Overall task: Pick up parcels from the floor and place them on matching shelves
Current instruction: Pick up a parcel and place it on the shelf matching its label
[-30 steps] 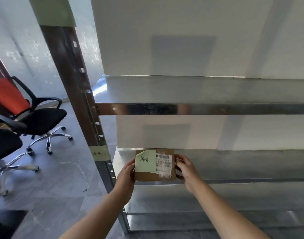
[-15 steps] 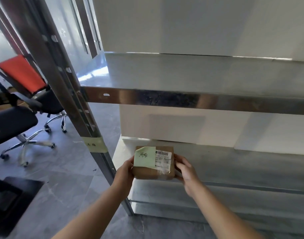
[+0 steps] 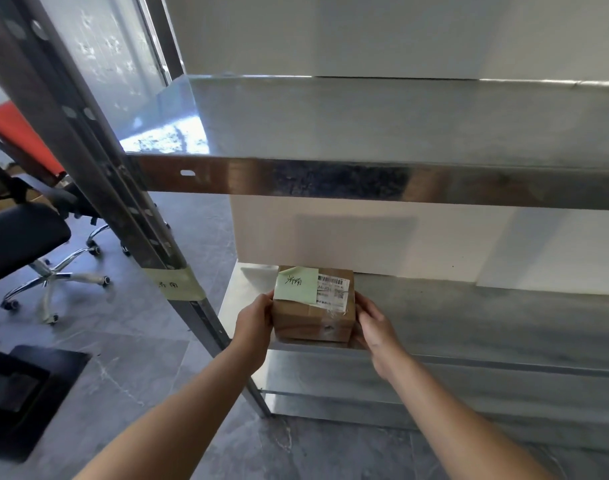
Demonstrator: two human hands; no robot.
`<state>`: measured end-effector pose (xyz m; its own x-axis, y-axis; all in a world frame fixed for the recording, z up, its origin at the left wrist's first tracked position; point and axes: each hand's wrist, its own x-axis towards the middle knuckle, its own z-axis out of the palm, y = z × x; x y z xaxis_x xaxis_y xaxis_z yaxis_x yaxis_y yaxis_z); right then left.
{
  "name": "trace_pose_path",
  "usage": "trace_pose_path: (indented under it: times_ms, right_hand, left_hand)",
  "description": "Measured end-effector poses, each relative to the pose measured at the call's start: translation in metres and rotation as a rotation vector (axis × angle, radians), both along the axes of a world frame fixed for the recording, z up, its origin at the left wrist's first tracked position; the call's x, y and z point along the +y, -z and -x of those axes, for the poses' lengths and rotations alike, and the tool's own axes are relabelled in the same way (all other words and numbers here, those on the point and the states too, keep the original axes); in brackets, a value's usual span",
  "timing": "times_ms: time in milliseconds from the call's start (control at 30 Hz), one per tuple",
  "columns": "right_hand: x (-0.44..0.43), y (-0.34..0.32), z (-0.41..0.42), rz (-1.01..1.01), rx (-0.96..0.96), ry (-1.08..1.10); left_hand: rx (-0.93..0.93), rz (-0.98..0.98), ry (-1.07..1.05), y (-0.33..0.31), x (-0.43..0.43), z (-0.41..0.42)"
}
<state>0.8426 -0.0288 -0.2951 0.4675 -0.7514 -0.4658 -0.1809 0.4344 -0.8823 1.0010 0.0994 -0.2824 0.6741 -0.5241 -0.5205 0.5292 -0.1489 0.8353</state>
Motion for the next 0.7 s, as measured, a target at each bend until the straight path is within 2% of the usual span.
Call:
trace_pose_path:
  times_ms: [133, 300, 367, 467, 633, 700]
  right_hand:
    - [0.003, -0.012, 0.004, 0.005, 0.019, 0.035]
    - [0.01, -0.039, 0.021, 0.178, 0.095, 0.147]
    - [0.02, -0.053, 0.029, 0.258, 0.127, 0.152]
    - [0.038, -0.08, 0.038, 0.367, 0.153, 0.164]
    - [0.079, -0.126, 0.06, 0.377, 0.047, 0.269]
    - [0.097, -0.14, 0.074, 0.459, 0.061, 0.306]
  left_hand:
    - [0.016, -0.013, 0.074, -0.007, 0.003, 0.006]
    - [-0.106, -0.052, -0.02, -0.04, 0.014, 0.005]
    - [-0.201, -0.087, 0.059, -0.055, 0.018, 0.006]
    - [-0.376, -0.022, 0.236, -0.085, 0.026, 0.02]
    - [-0.511, 0.074, 0.467, -0.128, 0.033, 0.066]
    - [-0.61, 0.131, 0.557, -0.138, 0.037, 0.09]
